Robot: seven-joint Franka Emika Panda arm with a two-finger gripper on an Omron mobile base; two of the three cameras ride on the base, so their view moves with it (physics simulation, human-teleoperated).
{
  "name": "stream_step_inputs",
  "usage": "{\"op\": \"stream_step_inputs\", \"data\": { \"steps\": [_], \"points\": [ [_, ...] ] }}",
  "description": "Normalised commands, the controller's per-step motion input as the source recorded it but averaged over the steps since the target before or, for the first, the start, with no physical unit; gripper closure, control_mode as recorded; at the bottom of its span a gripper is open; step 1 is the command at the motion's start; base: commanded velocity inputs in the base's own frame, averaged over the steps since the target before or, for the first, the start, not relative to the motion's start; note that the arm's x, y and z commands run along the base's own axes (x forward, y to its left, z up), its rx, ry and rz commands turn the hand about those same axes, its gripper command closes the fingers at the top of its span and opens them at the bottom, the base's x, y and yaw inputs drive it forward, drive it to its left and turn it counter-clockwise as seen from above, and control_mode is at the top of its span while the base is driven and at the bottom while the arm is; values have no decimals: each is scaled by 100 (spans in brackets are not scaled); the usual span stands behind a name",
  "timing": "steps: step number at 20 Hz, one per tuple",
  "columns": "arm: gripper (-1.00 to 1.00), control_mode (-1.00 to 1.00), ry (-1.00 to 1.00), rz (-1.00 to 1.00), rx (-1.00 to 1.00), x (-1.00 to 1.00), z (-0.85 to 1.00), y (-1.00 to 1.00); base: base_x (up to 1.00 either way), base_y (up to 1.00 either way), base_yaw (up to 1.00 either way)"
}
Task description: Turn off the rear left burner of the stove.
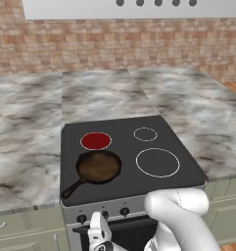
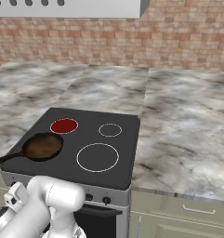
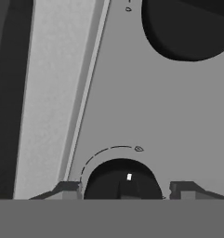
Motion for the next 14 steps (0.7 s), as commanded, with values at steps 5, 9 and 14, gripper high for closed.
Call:
{"op": "stream_step_inputs", "data": {
  "steps": [5,9,14],
  "points": [
    [100,-100,-4,0,2,17,6,5,0,0,0],
    [100,-100,0,0,3,2,17,16,0,0,0],
    [100,-100,0,-5,13,0,18,14,0,0,0]
  ]
}}
